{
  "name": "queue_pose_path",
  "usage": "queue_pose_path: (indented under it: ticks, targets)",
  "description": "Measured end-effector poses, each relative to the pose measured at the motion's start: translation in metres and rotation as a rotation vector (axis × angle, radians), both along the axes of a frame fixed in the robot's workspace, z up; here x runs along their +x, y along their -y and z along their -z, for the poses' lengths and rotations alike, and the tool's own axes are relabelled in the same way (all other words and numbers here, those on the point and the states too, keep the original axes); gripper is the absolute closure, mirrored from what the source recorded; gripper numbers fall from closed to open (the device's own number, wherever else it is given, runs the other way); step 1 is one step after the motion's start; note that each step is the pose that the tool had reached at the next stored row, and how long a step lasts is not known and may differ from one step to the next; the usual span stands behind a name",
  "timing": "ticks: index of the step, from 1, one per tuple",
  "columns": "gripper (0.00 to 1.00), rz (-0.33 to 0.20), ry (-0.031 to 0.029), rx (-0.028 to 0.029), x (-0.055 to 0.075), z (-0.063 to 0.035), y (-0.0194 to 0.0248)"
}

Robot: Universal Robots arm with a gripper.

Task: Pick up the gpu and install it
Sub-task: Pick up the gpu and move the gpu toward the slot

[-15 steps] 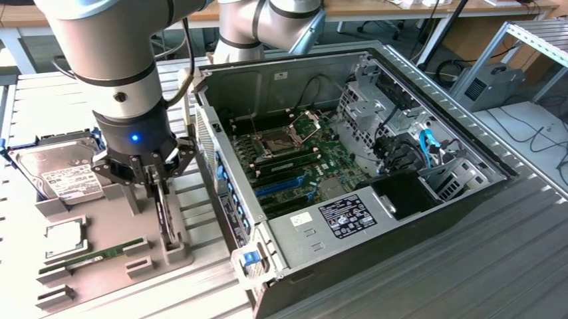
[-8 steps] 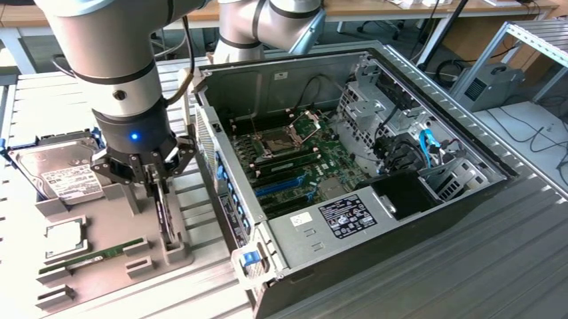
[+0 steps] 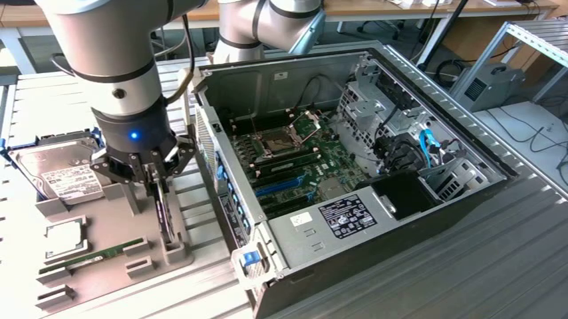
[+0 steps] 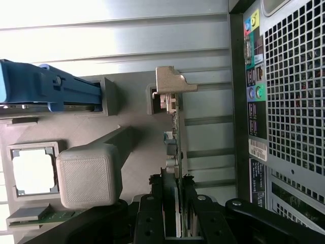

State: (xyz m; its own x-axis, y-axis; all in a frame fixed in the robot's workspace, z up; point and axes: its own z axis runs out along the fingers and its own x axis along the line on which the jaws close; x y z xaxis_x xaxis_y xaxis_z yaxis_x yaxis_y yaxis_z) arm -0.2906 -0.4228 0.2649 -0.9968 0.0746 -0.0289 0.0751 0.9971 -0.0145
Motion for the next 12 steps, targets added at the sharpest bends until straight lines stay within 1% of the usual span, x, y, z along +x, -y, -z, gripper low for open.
queue_pose_path:
  ticks: [12]
  targets:
    - [0.73, 0.0, 0.0001, 0.0001, 0.0, -0.0037, 0.0]
